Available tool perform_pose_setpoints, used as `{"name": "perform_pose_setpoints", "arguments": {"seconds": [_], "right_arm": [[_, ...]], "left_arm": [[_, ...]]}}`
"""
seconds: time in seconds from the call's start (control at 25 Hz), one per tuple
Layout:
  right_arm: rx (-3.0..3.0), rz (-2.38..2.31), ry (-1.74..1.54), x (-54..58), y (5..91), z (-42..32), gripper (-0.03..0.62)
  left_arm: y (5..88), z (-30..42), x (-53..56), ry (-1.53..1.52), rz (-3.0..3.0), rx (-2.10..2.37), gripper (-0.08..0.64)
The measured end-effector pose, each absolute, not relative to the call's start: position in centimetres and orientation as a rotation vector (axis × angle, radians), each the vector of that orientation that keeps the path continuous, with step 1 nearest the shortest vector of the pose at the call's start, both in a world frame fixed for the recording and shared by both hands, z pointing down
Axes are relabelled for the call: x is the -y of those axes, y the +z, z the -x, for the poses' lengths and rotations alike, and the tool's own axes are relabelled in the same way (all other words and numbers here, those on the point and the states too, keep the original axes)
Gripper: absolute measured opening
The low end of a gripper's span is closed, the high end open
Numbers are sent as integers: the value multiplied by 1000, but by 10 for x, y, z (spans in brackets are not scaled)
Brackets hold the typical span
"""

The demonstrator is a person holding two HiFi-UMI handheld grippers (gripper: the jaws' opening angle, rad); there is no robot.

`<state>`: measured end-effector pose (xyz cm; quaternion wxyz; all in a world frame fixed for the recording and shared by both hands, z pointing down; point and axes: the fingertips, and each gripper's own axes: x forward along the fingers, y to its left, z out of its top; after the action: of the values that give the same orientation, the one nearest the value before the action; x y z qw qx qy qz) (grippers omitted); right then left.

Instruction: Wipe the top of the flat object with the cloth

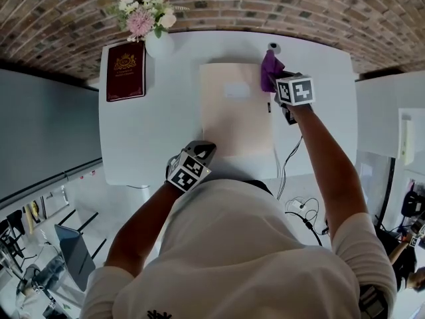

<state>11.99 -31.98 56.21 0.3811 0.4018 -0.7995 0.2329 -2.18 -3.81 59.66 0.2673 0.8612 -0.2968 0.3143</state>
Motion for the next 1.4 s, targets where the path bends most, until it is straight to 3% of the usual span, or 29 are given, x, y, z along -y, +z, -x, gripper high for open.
{"name": "perform_pose_setpoints", "arguments": {"seconds": [0.44,0.84,1.4], "right_arm": [[2223,-829,632,268,525,-15,84],[2242,-643,594,224,541,89,84],[2158,-736,608,235,560,43,84]], "left_arm": [[596,21,37,867,-2349,800,23],[595,23,35,890,-2369,781,25],[596,26,34,888,-2367,771,25]]}}
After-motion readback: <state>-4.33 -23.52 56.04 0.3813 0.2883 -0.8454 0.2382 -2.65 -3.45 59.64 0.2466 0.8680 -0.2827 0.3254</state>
